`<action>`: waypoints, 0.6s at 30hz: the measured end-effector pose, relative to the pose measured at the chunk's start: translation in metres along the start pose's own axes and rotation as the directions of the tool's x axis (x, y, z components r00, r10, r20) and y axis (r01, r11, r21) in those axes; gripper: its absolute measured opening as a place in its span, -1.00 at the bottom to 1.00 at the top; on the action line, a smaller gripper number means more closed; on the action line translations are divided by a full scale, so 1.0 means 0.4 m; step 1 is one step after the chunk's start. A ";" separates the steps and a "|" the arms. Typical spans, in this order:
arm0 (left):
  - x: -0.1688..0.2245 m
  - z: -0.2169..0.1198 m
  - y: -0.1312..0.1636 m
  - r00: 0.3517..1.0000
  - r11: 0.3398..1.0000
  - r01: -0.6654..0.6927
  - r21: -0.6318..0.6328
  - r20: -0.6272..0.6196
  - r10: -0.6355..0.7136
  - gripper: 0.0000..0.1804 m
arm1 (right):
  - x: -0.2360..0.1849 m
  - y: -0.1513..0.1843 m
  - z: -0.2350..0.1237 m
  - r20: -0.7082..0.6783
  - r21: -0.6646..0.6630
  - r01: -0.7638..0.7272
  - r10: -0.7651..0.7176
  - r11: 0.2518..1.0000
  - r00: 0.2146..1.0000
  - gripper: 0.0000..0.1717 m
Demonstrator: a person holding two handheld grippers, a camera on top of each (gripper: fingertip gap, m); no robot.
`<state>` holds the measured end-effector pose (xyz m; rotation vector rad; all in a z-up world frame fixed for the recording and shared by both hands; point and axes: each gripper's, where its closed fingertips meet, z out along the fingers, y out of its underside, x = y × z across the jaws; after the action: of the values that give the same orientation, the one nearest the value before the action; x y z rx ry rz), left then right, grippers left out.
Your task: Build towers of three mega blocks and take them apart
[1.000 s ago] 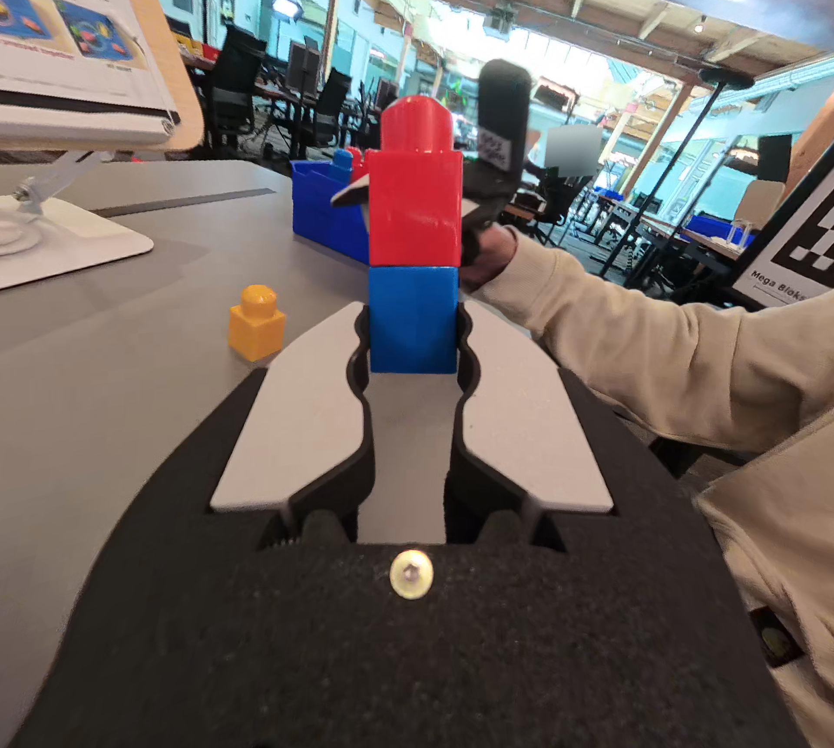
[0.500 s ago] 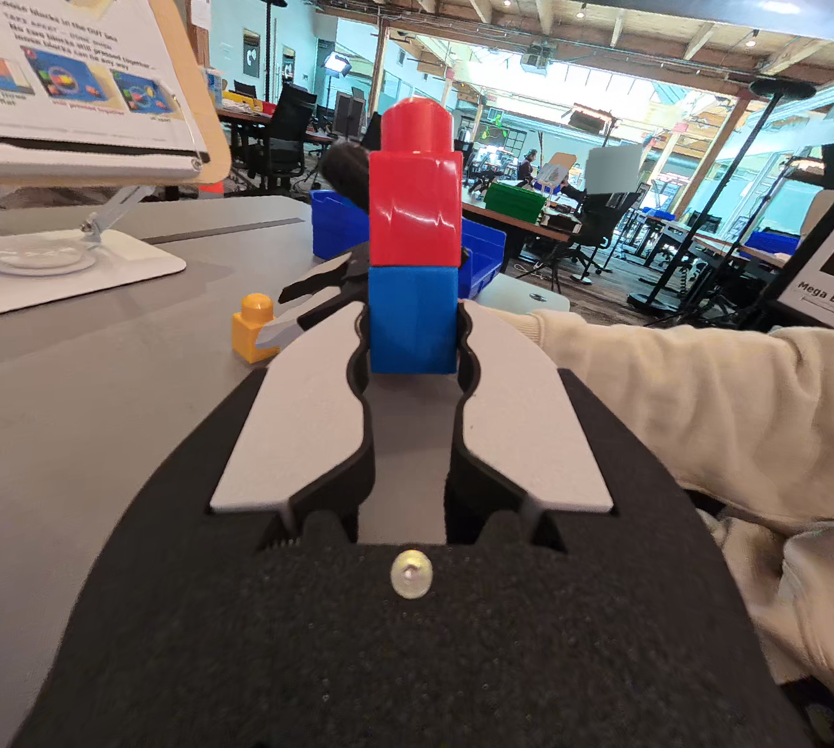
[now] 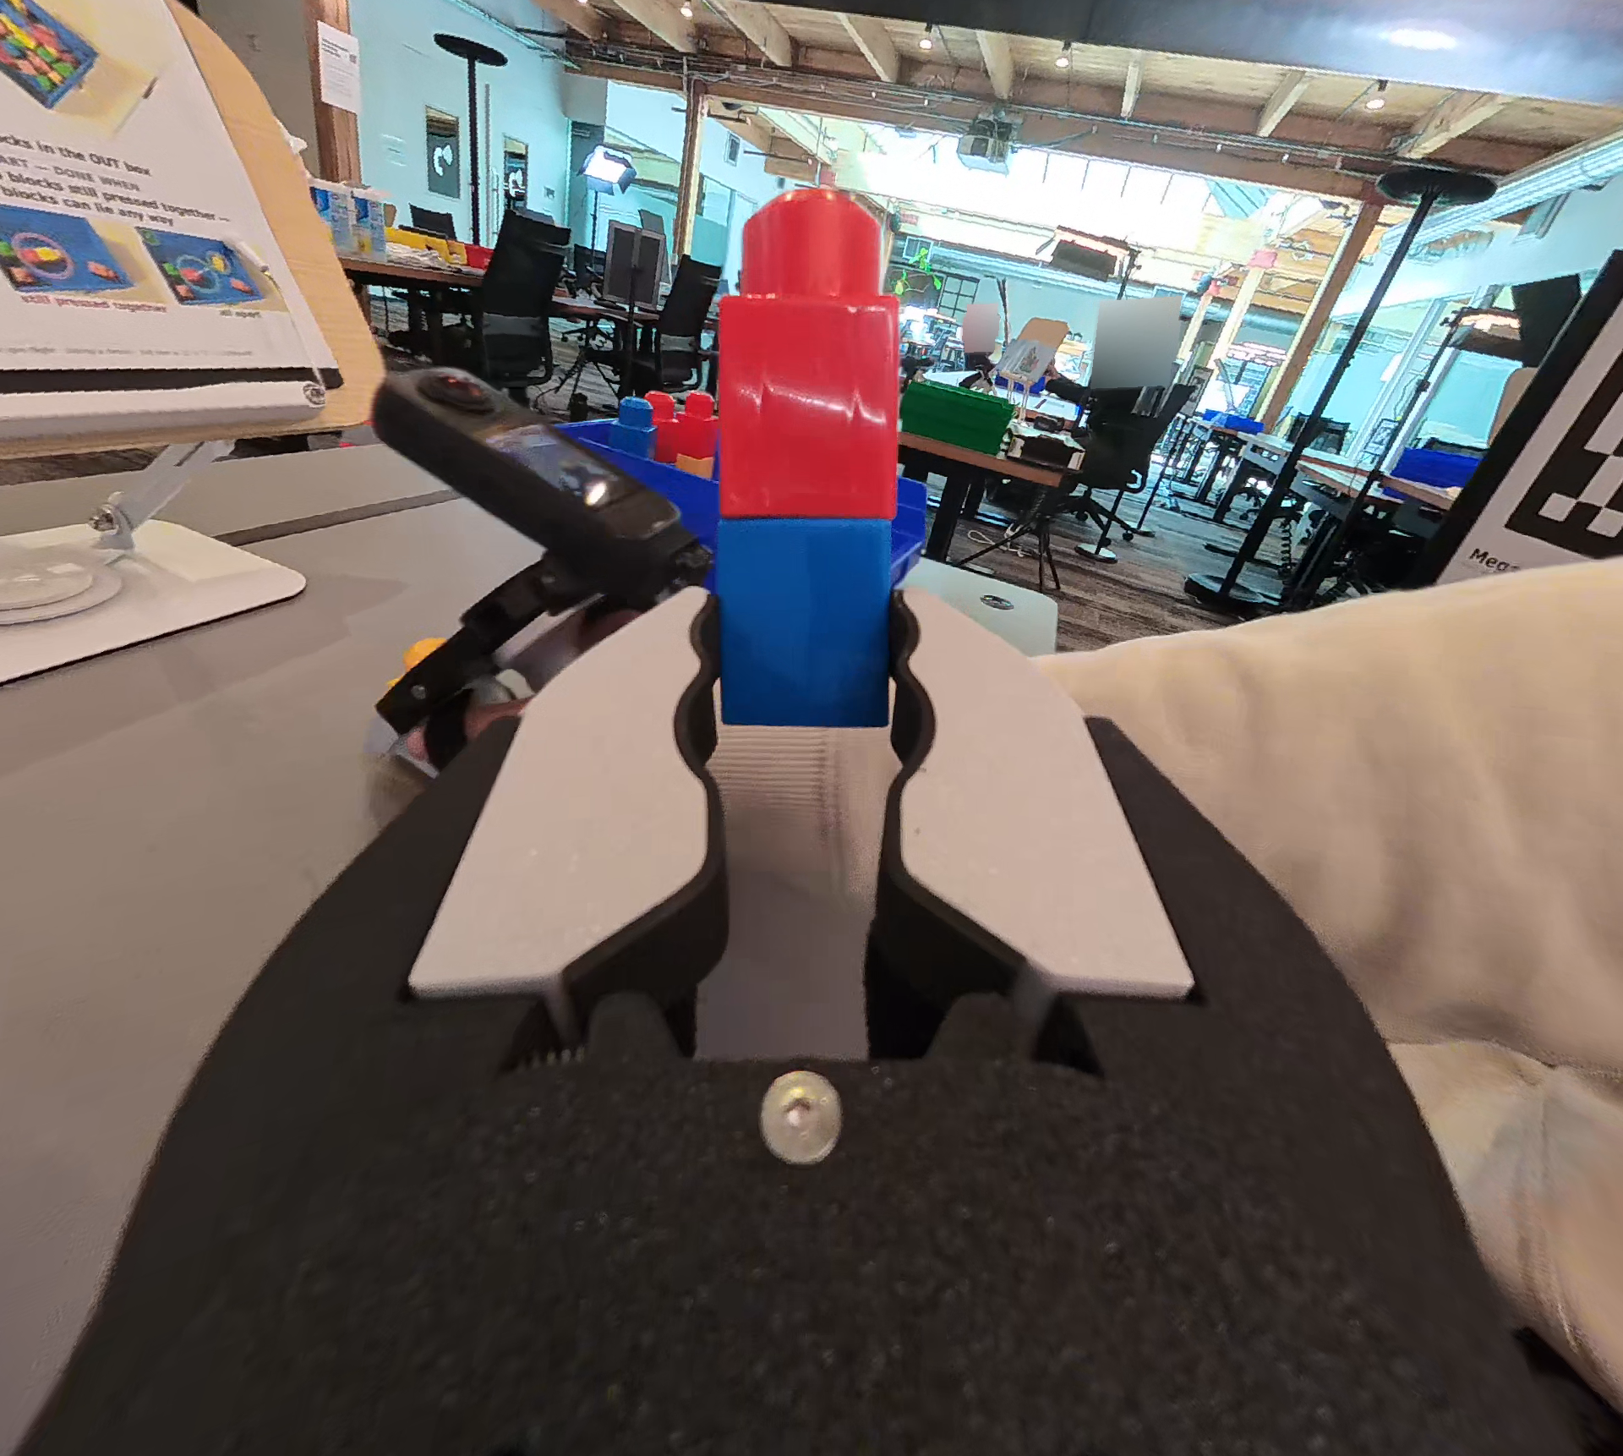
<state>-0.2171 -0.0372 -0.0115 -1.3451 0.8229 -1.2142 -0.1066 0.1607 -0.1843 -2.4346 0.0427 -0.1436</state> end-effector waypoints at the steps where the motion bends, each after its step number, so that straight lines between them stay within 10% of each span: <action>1: 0.003 -0.001 -0.002 1.000 1.000 0.001 0.000 -0.003 -0.001 -0.60 | 0.000 -0.002 0.000 -0.014 -0.003 -0.011 0.011 1.000 1.000 -0.32; 11: -0.036 -0.015 0.014 0.999 1.000 0.017 -0.010 0.033 -0.016 -0.61 | -0.023 -0.034 0.005 0.151 0.015 0.041 -0.043 0.999 0.988 -0.55; 18: -0.083 -0.027 0.059 0.999 0.997 0.049 -0.059 0.011 -0.048 -0.60 | 0.025 -0.092 -0.215 0.487 0.406 0.184 -0.382 0.895 0.785 -0.55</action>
<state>-0.2313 -0.0124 -0.0422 -1.4253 0.8291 -1.2281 -0.1068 0.1326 -0.0944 -2.0294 -0.5783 0.4041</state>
